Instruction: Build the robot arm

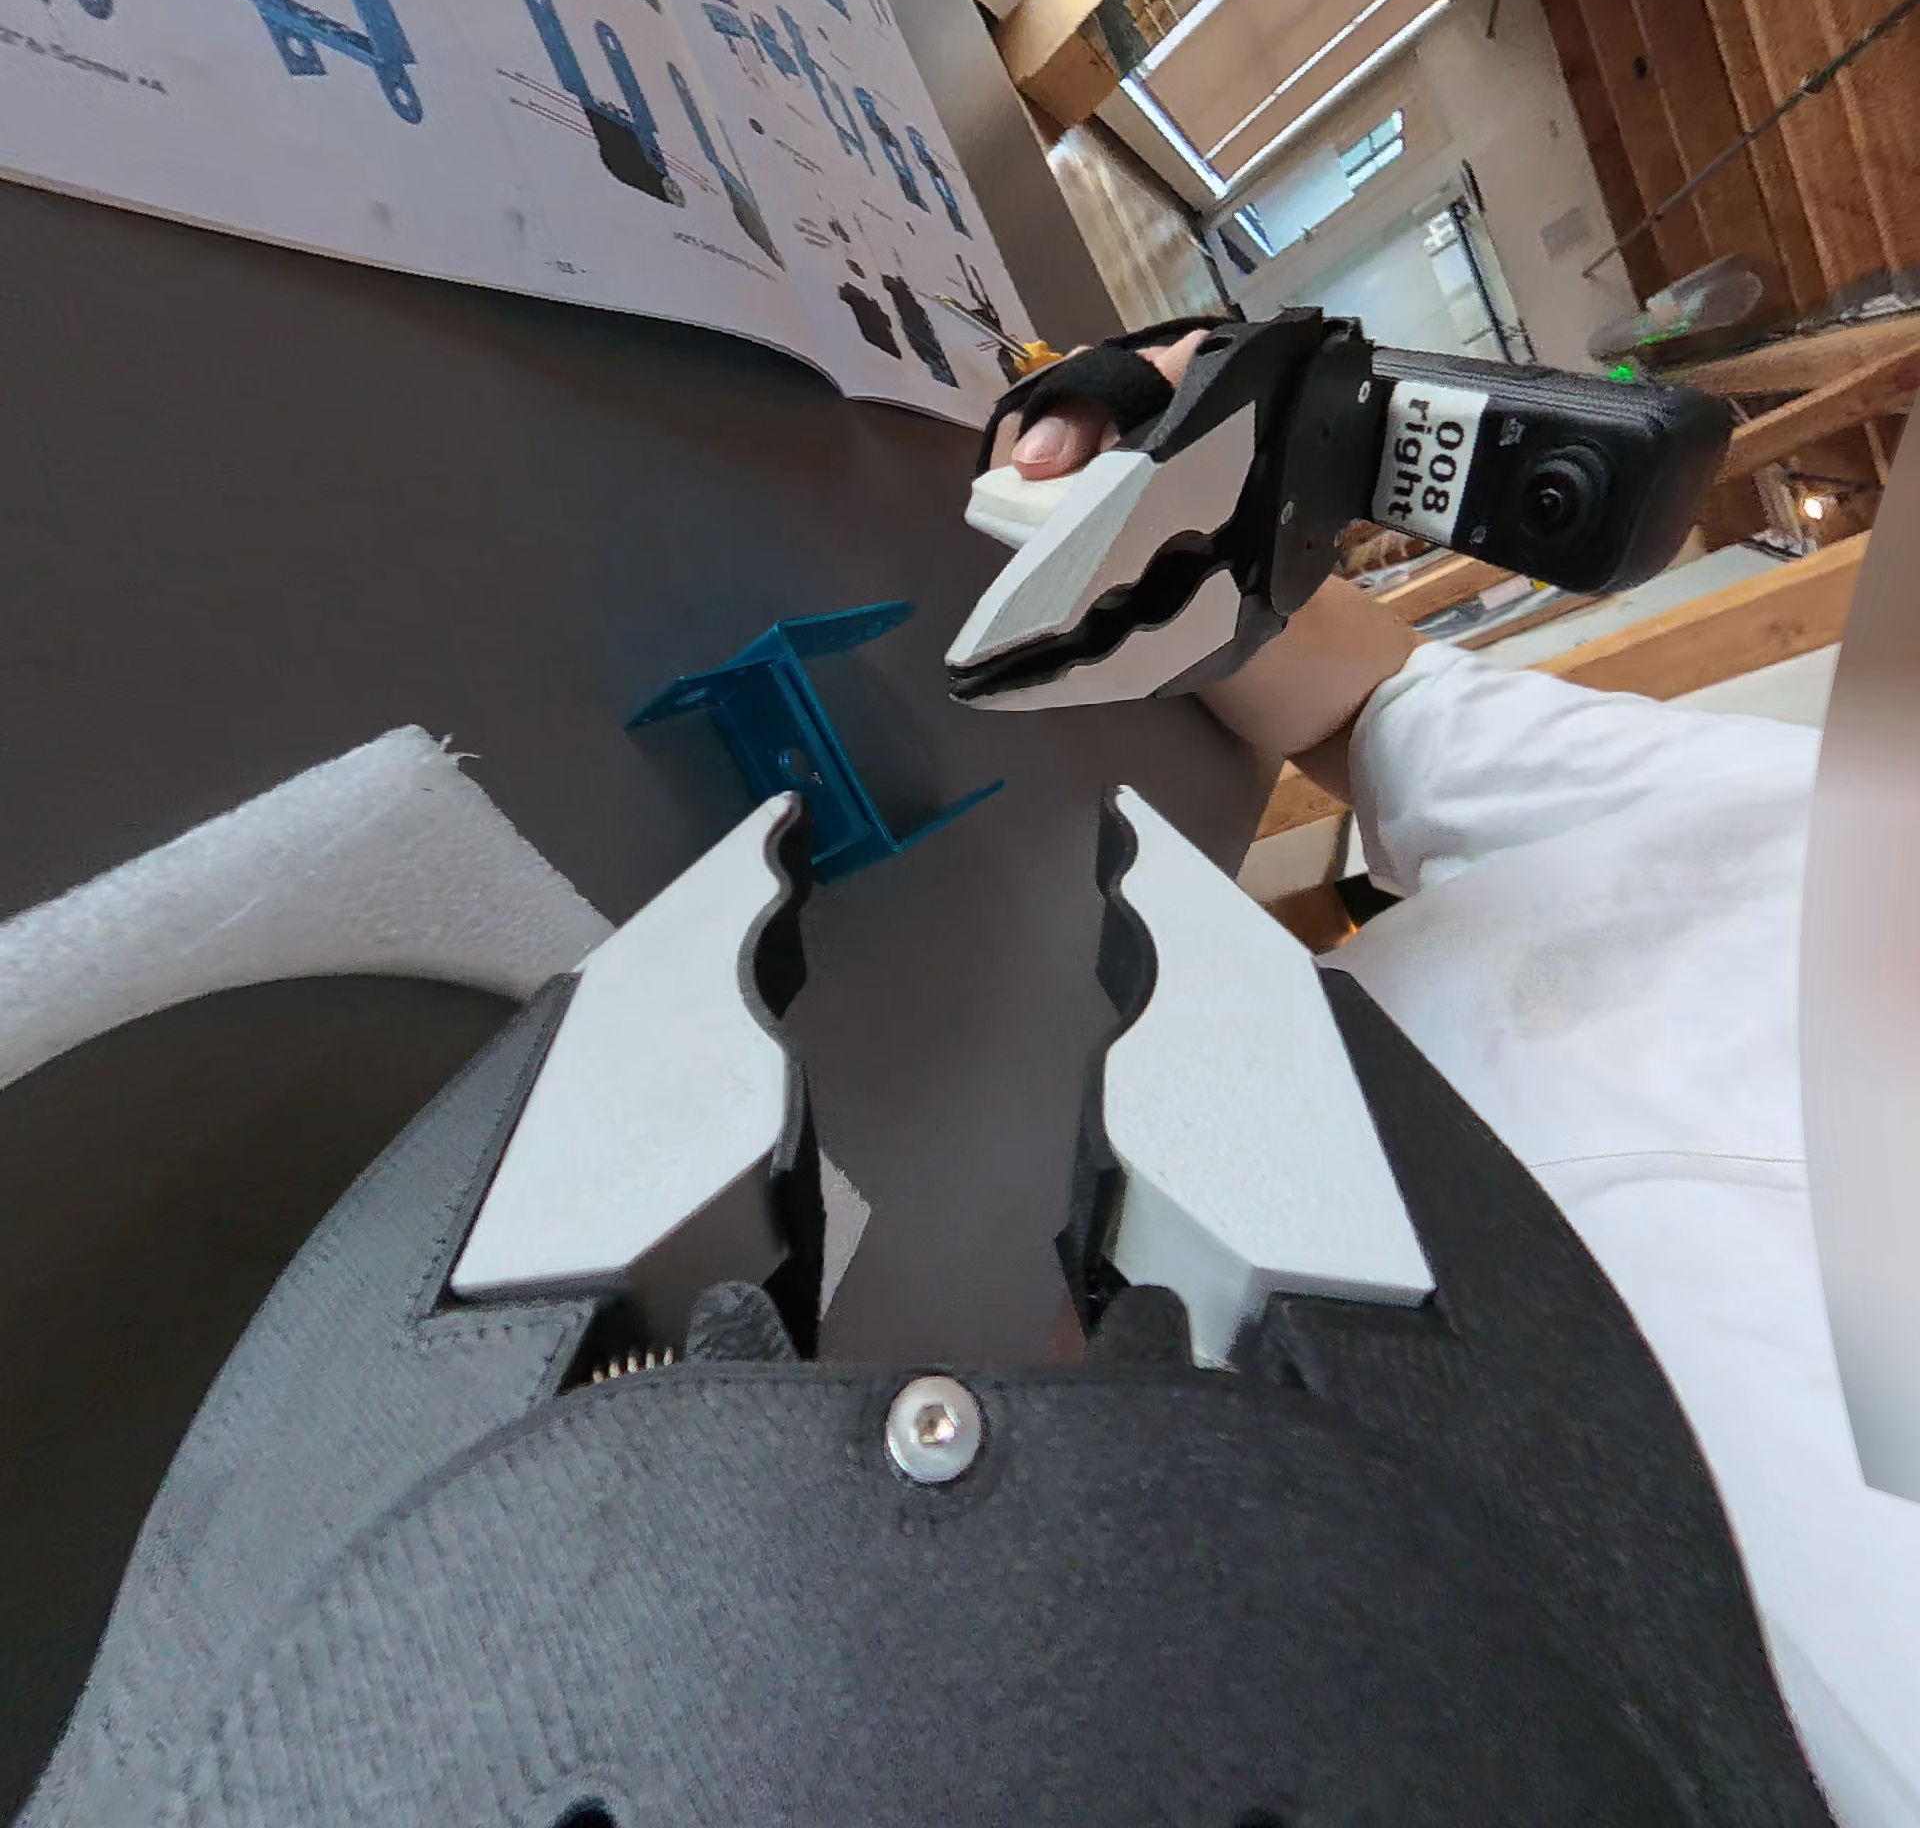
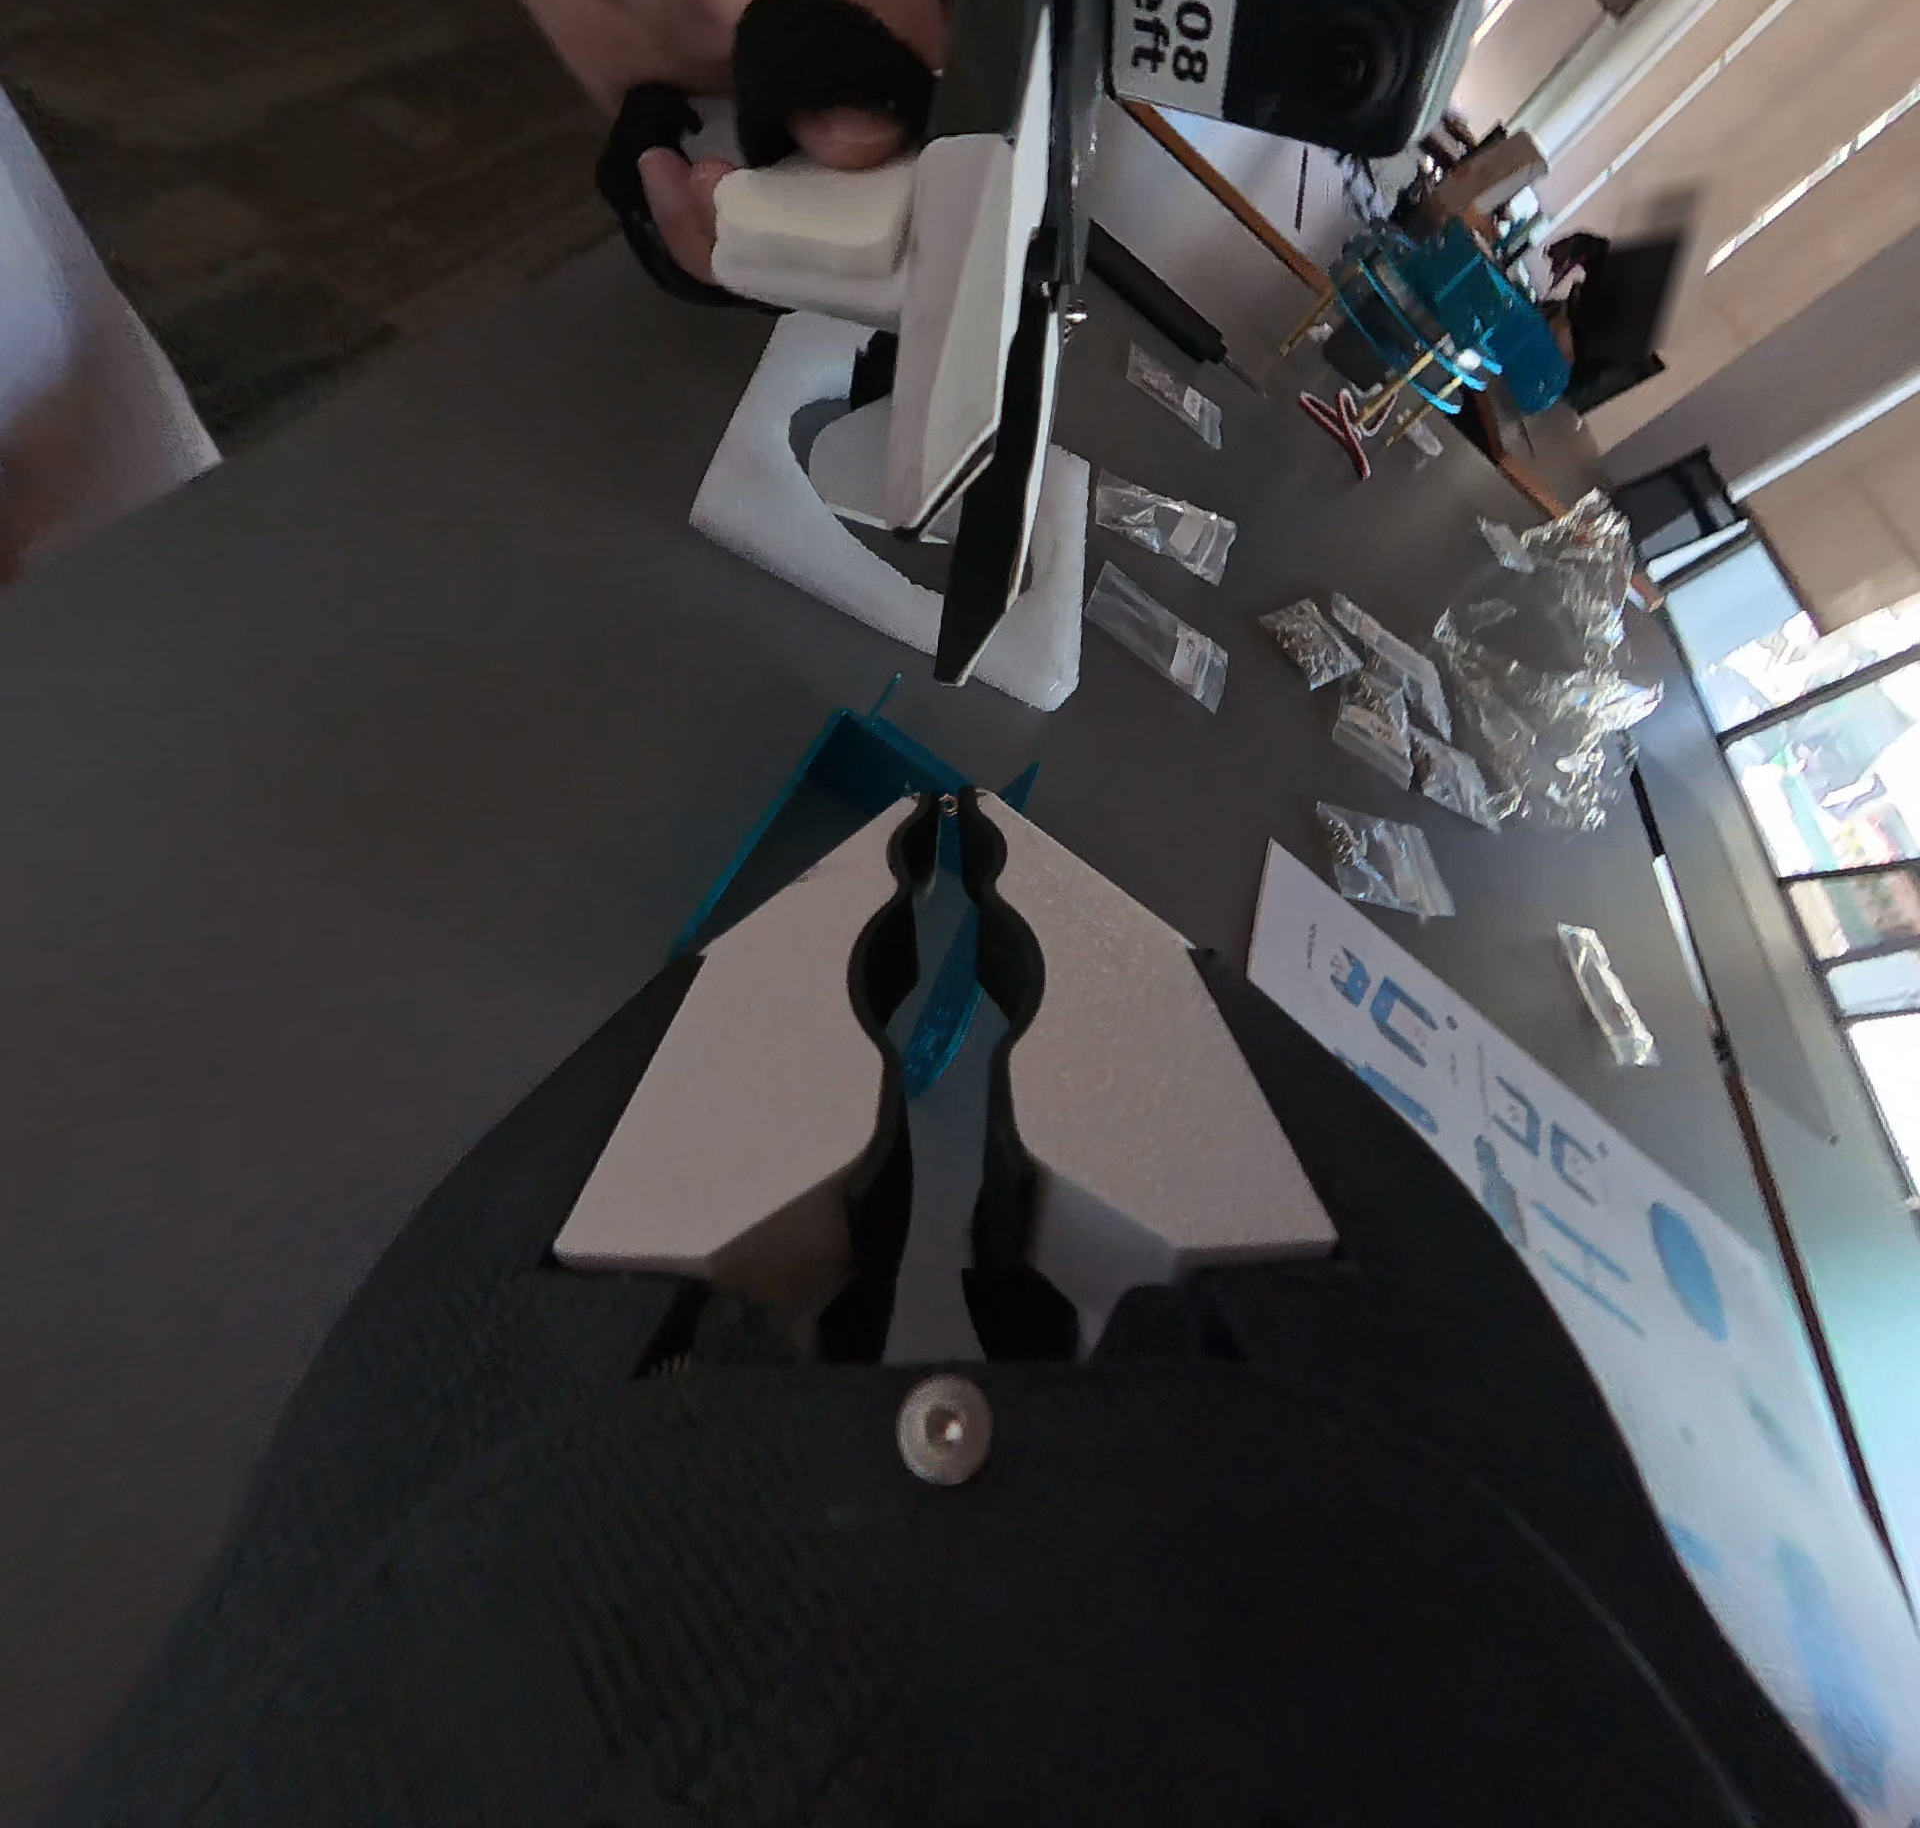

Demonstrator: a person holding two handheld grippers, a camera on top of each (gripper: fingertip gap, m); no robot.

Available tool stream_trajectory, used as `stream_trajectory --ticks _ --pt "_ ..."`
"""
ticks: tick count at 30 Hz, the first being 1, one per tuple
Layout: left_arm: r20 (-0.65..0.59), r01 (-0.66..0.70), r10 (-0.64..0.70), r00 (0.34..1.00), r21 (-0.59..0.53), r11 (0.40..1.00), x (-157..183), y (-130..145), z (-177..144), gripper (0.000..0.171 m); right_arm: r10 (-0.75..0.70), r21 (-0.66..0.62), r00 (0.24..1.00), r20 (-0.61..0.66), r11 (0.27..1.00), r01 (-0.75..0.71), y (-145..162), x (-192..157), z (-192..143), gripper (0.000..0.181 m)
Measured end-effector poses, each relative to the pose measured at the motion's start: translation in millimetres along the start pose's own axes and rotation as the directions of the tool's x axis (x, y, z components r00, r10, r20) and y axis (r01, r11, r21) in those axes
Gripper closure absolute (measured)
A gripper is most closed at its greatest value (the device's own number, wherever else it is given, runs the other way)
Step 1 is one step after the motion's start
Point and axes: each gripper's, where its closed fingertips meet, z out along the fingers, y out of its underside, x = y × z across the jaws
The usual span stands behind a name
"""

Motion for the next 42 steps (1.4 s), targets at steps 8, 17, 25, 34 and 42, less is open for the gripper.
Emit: stream_trajectory --ticks 8,17,25,34,42 --pt "-0.048 0.045 -0.038 0.998 0.135 0.990 12.9 -11.2 -3.1 0.111 -0.268 0.073 0.963 0.012 0.961 0.266 0.8 -0.8 1.1 0.180" --pt "-0.131 0.040 -0.018 0.991 0.171 0.985 8.2 -23.4 -9.5 0.108 -0.366 0.120 0.929 -0.046 0.921 0.369 -2.1 -0.1 5.5 0.179" --pt "-0.175 0.109 -0.083 0.981 0.140 0.984 7.9 -21.1 -2.5 0.107 -0.430 0.114 0.903 -0.026 0.896 0.430 2.9 -7.4 11.1 0.180" --pt "-0.041 0.170 -0.165 0.985 0.213 0.962 -2.6 -16.5 5.4 0.111 -0.488 0.093 0.871 -0.053 0.866 0.491 3.1 -11.8 13.1 0.180" --pt "-0.120 0.151 -0.122 0.985 0.277 0.949 3.9 -19.2 2.6 0.113 -0.492 0.094 0.869 -0.054 0.864 0.495 3.7 -12.2 15.4 0.180"
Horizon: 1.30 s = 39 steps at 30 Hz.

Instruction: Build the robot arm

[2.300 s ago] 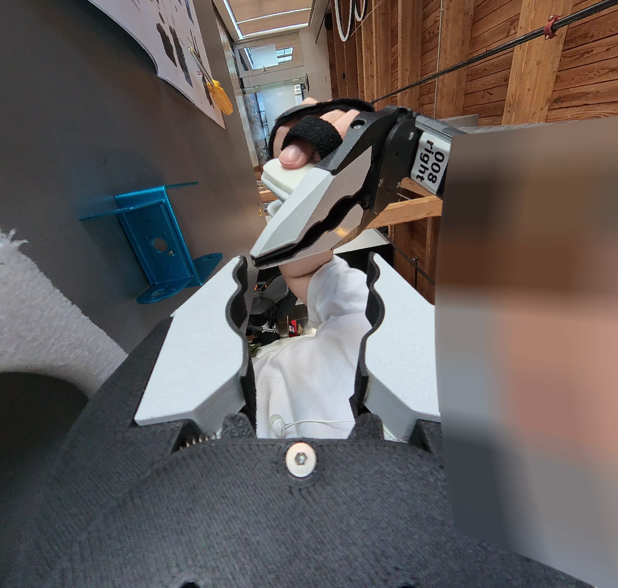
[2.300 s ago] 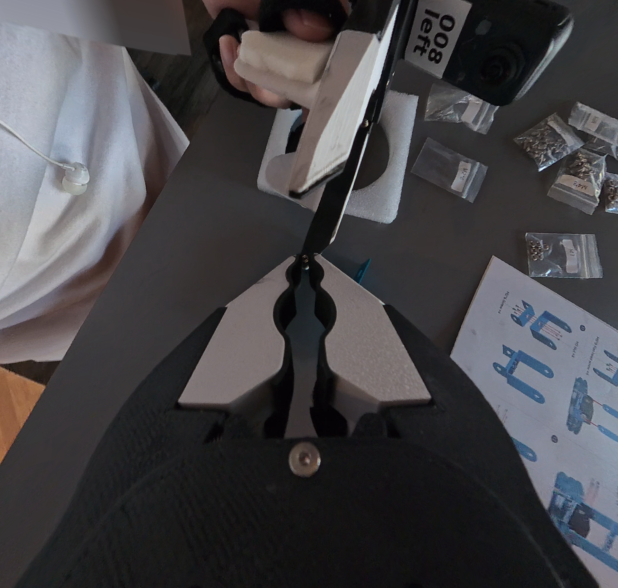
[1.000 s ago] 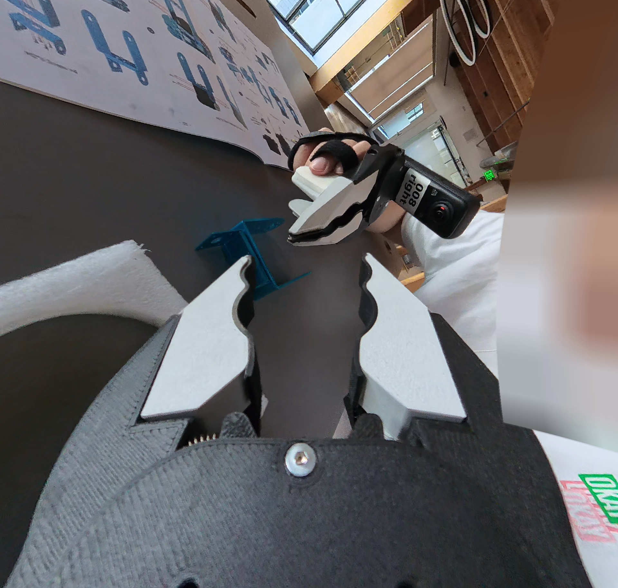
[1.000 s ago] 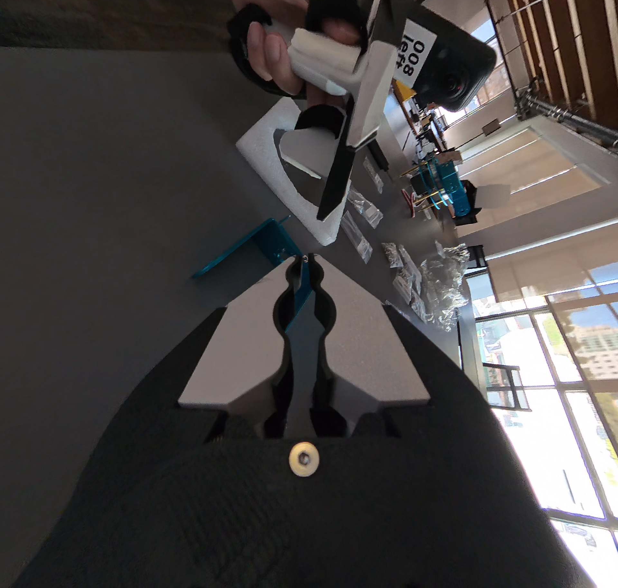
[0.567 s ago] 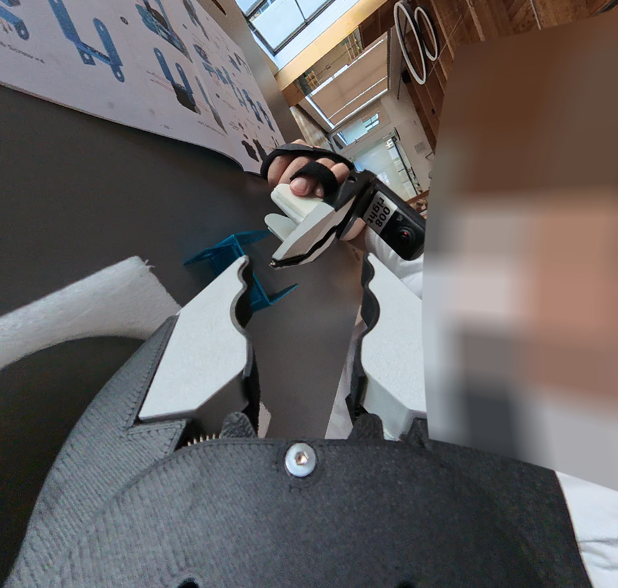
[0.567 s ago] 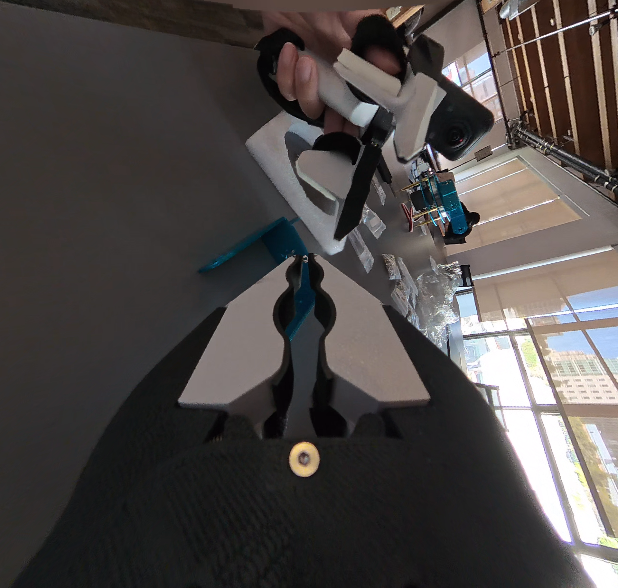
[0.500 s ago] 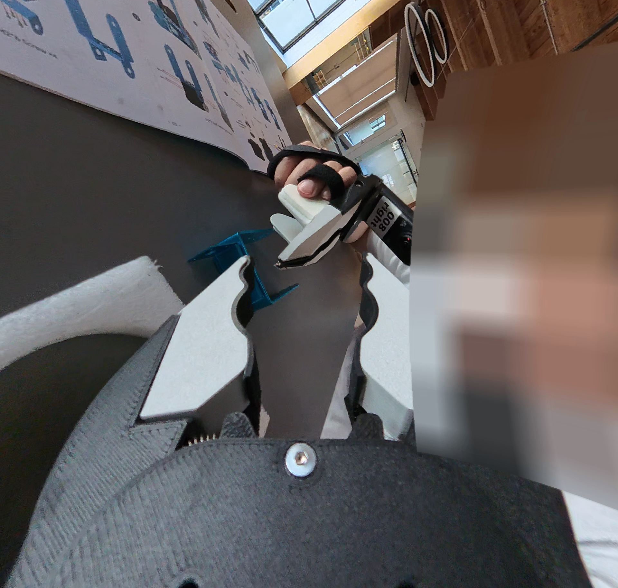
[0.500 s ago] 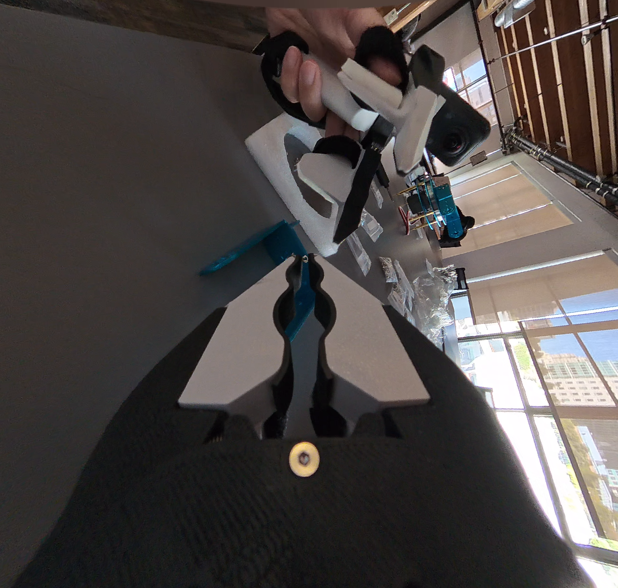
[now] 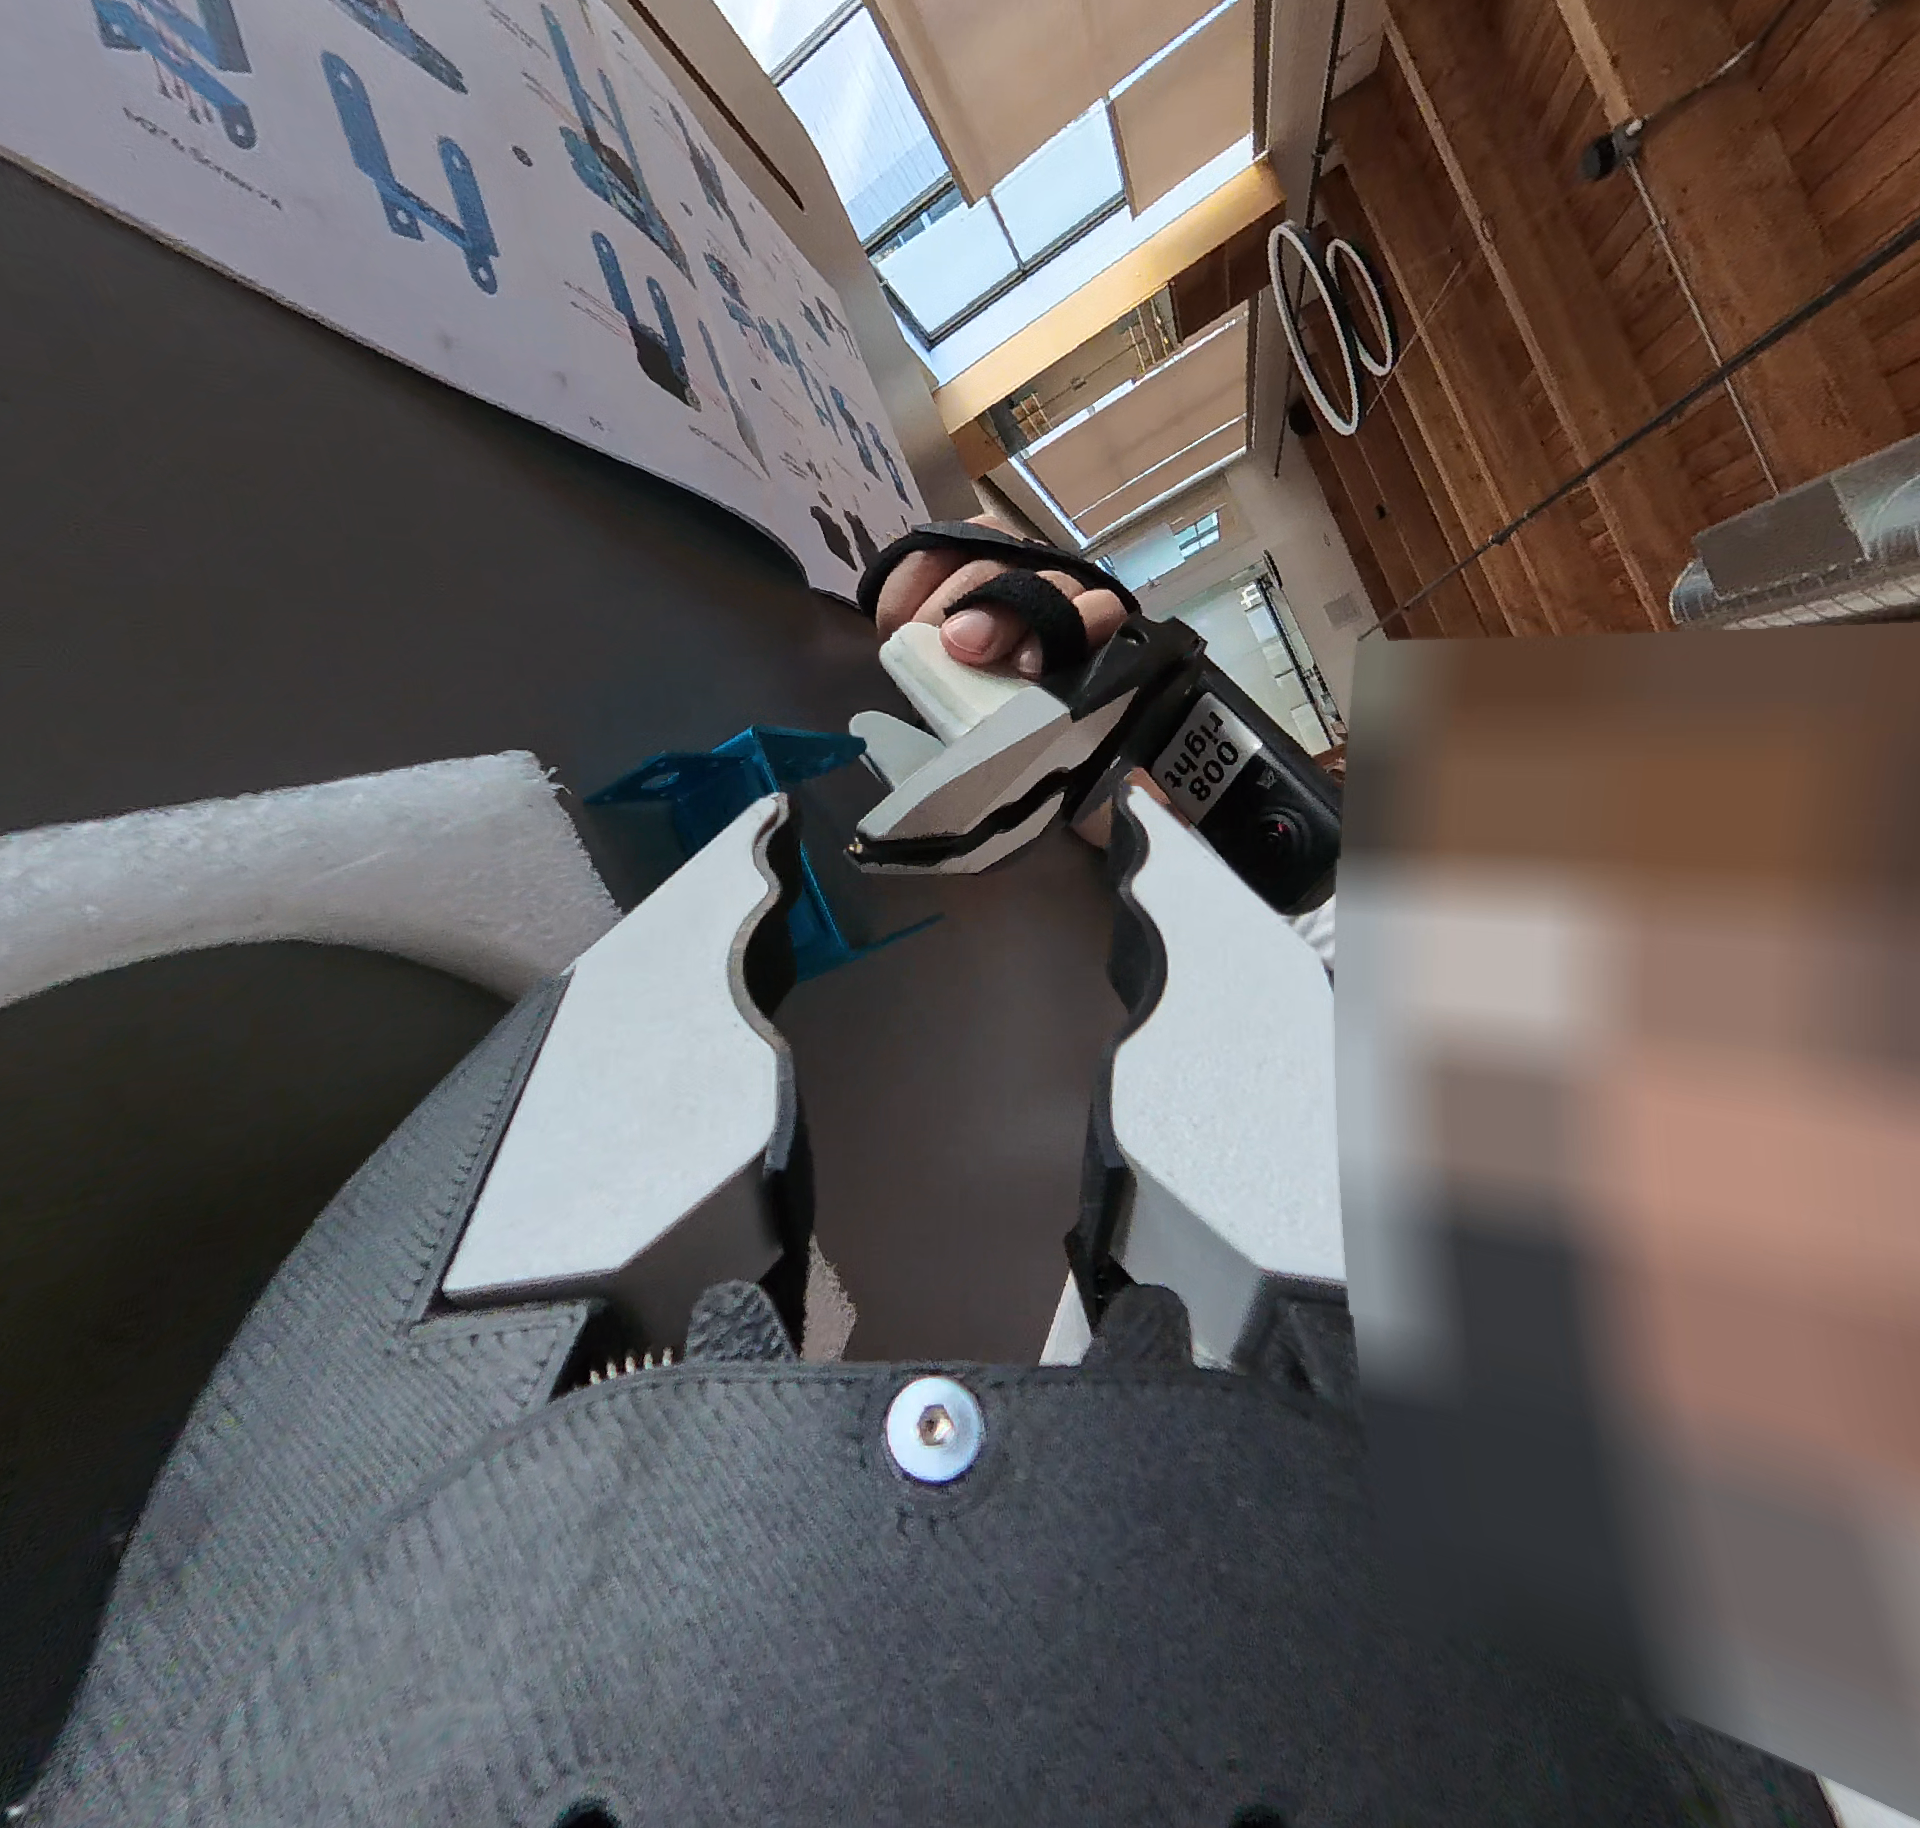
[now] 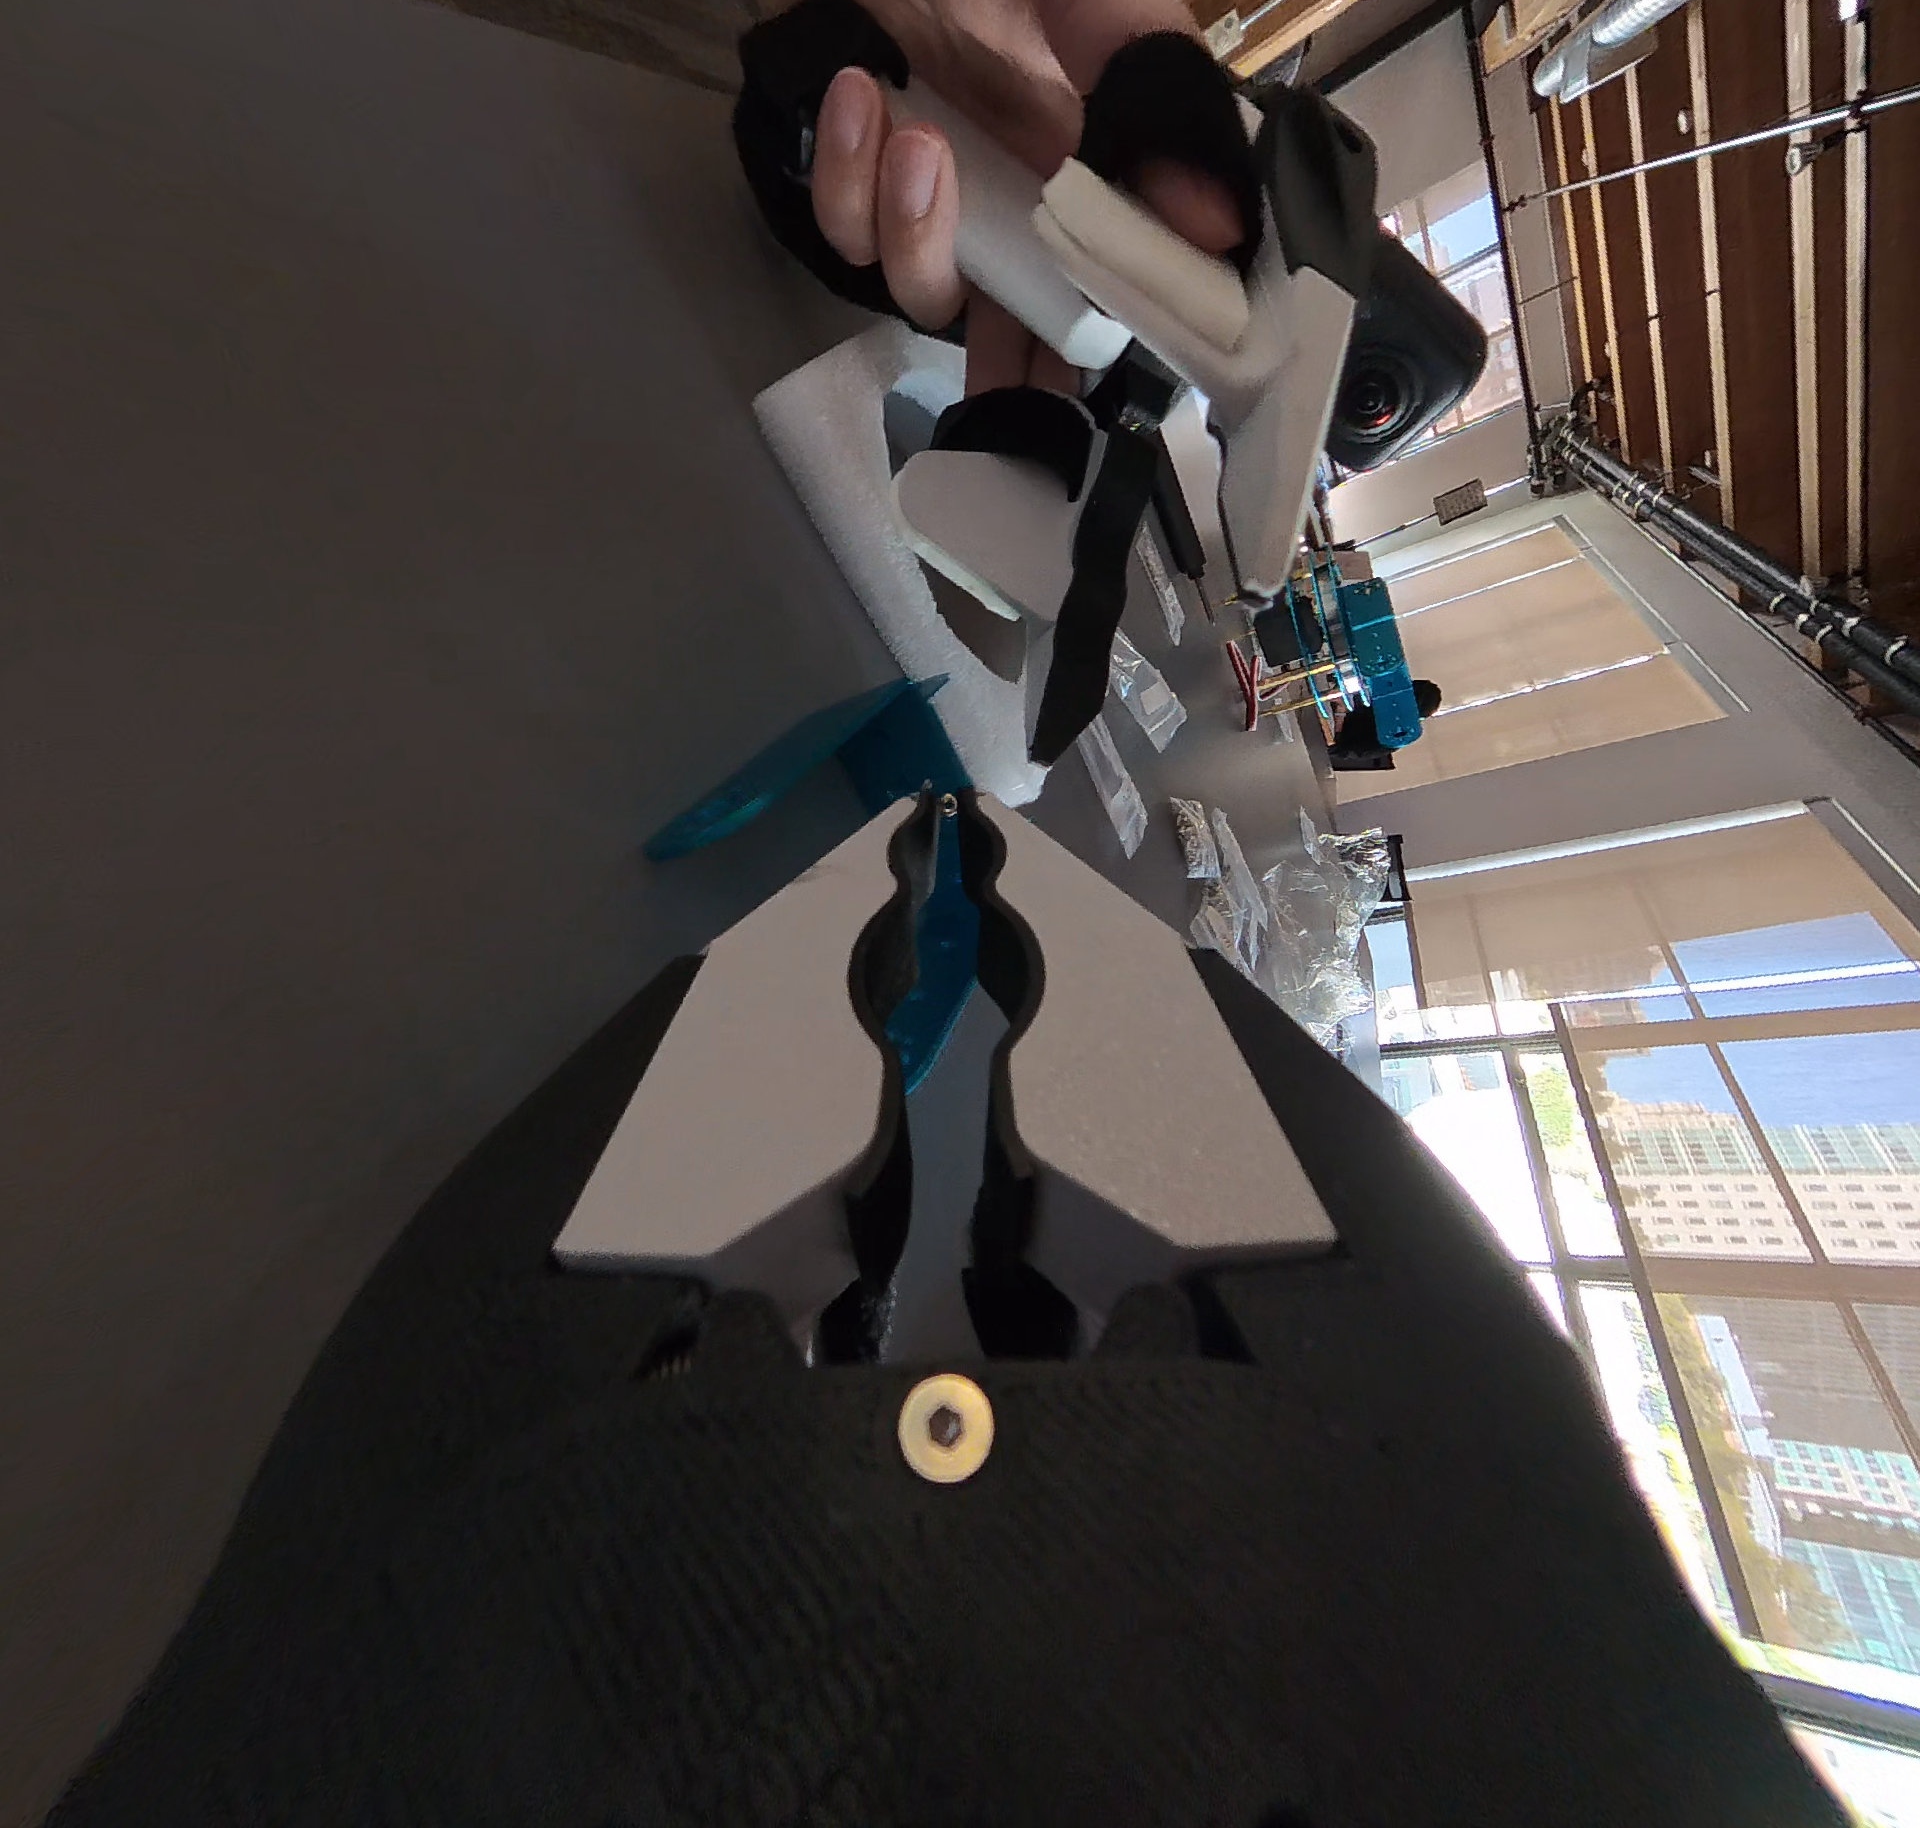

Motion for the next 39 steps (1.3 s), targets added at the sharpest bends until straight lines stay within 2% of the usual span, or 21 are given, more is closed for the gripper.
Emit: stream_trajectory --ticks 2,6,10,12,17,26,34,39 --pt "0.009 -0.035 0.035 0.999 -0.002 0.999 1.5 1.0 1.8 0.106 0.024 0.019 1.000 -0.002 1.000 -0.024 -3.0 2.4 -1.5 0.180" --pt "0.080 -0.086 0.087 0.993 -0.021 0.996 1.8 8.7 9.4 0.109 0.002 0.012 1.000 0.003 1.000 -0.002 -4.7 -0.1 -0.4 0.180" --pt "0.130 -0.059 0.058 0.990 0.003 0.998 1.6 10.9 11.4 0.106 -0.044 -0.024 0.999 0.032 0.999 0.044 -0.9 -8.9 6.4 0.180" --pt "0.162 -0.059 0.061 0.985 -0.014 0.998 -1.6 12.2 10.5 0.110 -0.046 -0.024 0.999 0.023 0.999 0.046 -1.5 -7.5 6.1 0.180" --pt "0.224 -0.034 0.046 0.974 -0.057 0.998 -6.4 14.9 12.0 0.108 -0.051 -0.026 0.999 0.019 0.998 0.052 -1.6 -6.2 6.6 0.179" --pt "0.217 0.015 0.001 0.976 -0.076 0.997 -7.1 15.8 7.6 0.109 -0.115 -0.046 0.993 0.019 0.992 0.116 -0.3 -8.3 12.0 0.179" --pt "0.296 0.072 -0.021 0.955 -0.162 0.984 -11.2 18.8 2.7 0.101 -0.158 -0.030 0.987 0.014 0.987 0.159 -2.3 -6.0 13.0 0.180" --pt "0.281 0.139 -0.075 0.957 -0.214 0.967 -10.5 27.2 7.5 0.104 -0.171 -0.029 0.985 0.019 0.985 0.171 -3.1 -8.3 14.1 0.180"
